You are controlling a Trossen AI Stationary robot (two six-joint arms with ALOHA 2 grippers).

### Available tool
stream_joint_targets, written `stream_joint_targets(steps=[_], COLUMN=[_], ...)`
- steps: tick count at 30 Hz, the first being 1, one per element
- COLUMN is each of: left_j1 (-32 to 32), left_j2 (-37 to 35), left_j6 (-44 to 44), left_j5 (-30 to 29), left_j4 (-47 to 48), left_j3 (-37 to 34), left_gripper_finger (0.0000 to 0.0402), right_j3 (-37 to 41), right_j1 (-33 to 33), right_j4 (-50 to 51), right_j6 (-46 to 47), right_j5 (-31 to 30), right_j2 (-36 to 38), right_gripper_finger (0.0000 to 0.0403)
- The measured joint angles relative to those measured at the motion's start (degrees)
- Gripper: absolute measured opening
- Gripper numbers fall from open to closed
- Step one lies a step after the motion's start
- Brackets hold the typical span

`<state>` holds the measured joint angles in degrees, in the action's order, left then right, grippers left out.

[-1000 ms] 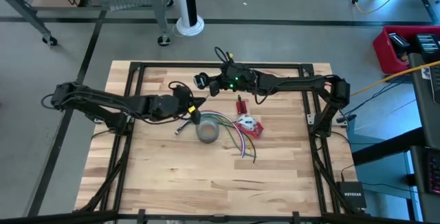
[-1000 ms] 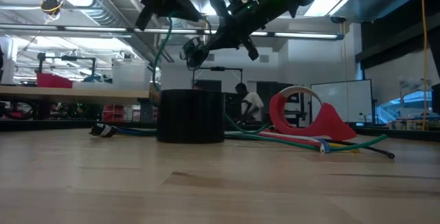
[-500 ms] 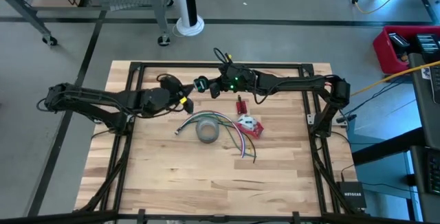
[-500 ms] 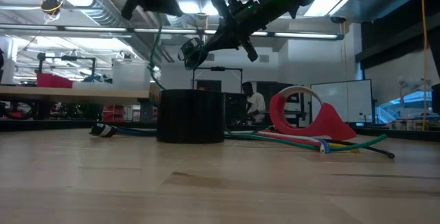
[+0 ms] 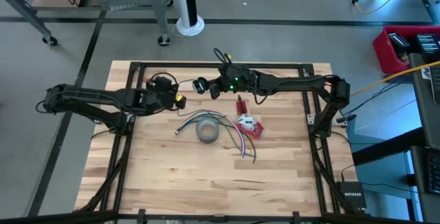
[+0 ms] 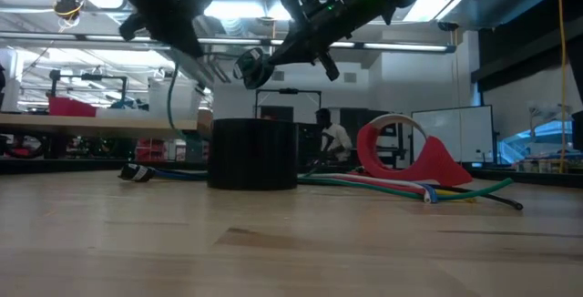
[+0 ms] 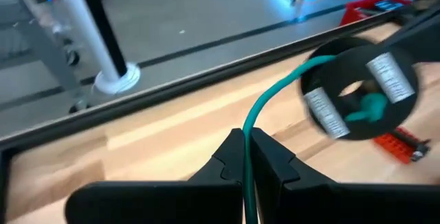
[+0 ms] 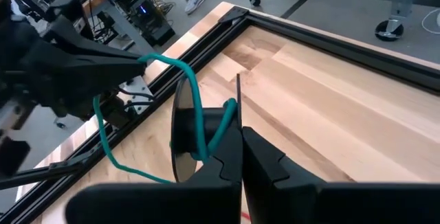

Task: Coil cords
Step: Coil the green wire onto the black spool

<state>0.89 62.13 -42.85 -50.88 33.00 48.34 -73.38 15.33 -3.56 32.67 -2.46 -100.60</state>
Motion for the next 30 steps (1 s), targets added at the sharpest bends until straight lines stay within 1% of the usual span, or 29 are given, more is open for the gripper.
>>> stream_joint_targets(steps=[3, 8, 12, 16, 20, 23, 26, 30], left_j1=[0.0, 0.0, -0.5, -2.3, -4.9, -6.8, -8.0, -7.9], left_j2=[0.0, 0.0, 0.0, 0.1, 0.1, 0.1, 0.1, 0.1], left_j6=[-3.2, -4.9, -11.4, -16.2, -20.9, -22.4, -21.3, -19.8], left_j5=[0.0, 0.3, 1.8, 3.7, 4.7, 4.8, 4.9, 5.1], left_j4=[3.1, 5.0, 9.7, 10.2, 8.8, 5.1, -0.4, -4.1], left_j3=[0.0, 0.0, 0.0, -1.7, -3.8, -5.5, -7.3, -8.7], left_gripper_finger=[0.0, 0.0, 0.0, 0.0, 0.0, 0.0, 0.0, 0.0], right_j3=[0.0, 0.0, 0.0, 0.0, 0.0, 0.0, 0.0, 0.0], right_j1=[0.0, 0.0, 0.0, 0.0, 0.0, 0.0, 0.0, -0.3], right_j4=[-0.2, -1.1, -1.7, -4.3, -8.1, -10.3, -11.7, -13.4], right_j6=[0.0, 0.0, 0.0, 0.0, 0.0, 0.0, 0.1, 0.7], right_j5=[0.0, -0.1, -0.1, -0.1, -0.1, -1.7, -3.1, -2.2], right_j2=[0.0, 0.0, 0.0, 0.0, 0.0, 0.0, 0.0, 0.0], right_gripper_finger=[0.0001, 0.0001, 0.0001, 0.0001, 0.0001, 0.0001, 0.0001, 0.0001])
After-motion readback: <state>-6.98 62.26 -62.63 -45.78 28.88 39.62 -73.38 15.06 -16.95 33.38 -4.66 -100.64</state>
